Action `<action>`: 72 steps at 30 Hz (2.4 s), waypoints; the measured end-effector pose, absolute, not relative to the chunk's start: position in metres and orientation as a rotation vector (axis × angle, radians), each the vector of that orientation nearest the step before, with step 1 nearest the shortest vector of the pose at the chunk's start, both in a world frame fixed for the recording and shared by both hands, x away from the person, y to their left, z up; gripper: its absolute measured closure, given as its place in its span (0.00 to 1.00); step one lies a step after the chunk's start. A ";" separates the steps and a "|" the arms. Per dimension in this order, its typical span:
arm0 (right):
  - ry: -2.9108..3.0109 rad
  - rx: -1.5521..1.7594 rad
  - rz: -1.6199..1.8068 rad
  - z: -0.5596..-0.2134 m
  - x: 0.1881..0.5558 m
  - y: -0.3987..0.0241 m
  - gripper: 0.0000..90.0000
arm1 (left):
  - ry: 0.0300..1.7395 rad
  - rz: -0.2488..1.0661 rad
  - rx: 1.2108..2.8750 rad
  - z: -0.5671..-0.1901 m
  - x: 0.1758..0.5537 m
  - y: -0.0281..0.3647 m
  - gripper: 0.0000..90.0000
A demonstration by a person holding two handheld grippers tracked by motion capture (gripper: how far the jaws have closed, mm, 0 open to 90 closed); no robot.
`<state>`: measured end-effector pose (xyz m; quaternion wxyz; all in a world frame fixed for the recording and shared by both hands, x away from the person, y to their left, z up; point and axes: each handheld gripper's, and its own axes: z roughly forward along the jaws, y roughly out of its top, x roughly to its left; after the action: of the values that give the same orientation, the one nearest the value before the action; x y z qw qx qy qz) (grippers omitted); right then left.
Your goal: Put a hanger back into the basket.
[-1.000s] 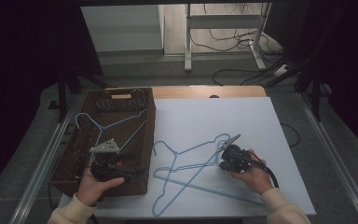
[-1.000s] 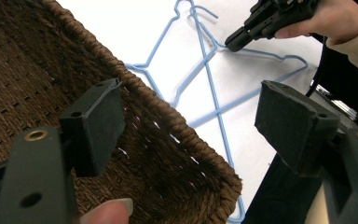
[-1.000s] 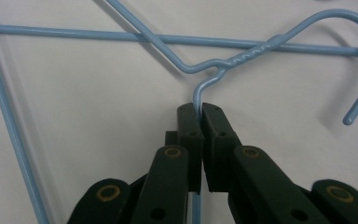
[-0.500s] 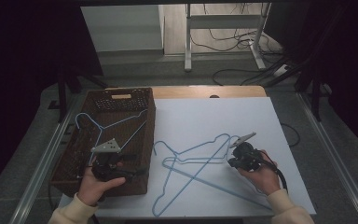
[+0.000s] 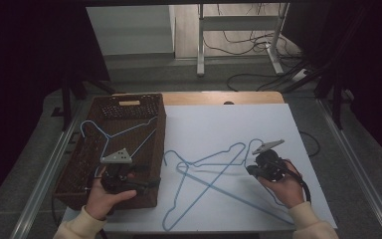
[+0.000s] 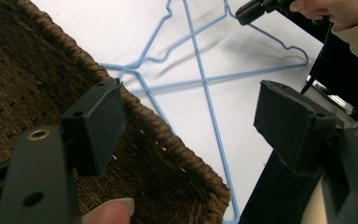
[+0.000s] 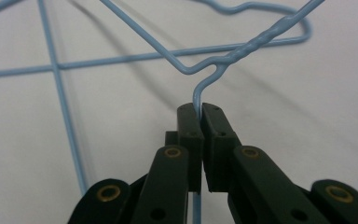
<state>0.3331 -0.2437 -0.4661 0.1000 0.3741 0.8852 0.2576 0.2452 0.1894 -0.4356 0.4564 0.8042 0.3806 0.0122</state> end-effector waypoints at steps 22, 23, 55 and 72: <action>2.497 1.394 0.949 -0.460 0.327 -0.249 0.97 | 0.932 0.032 1.988 -0.434 0.245 0.184 0.28; 2.499 1.402 0.945 -0.462 0.327 -0.249 0.97 | 0.932 0.033 1.987 -0.434 0.245 0.185 0.28; 2.598 1.481 0.847 -0.489 0.322 -0.241 0.87 | 0.790 -0.018 2.066 -0.420 0.236 0.119 0.28; 2.652 1.247 0.543 -0.493 0.399 -0.230 1.00 | 0.804 -0.029 2.052 -0.423 0.240 0.127 0.28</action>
<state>0.3993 -0.2299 -0.4931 0.0804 0.4171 0.8869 0.1816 0.2396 0.1271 -0.4235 0.4518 0.8305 0.3256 -0.0115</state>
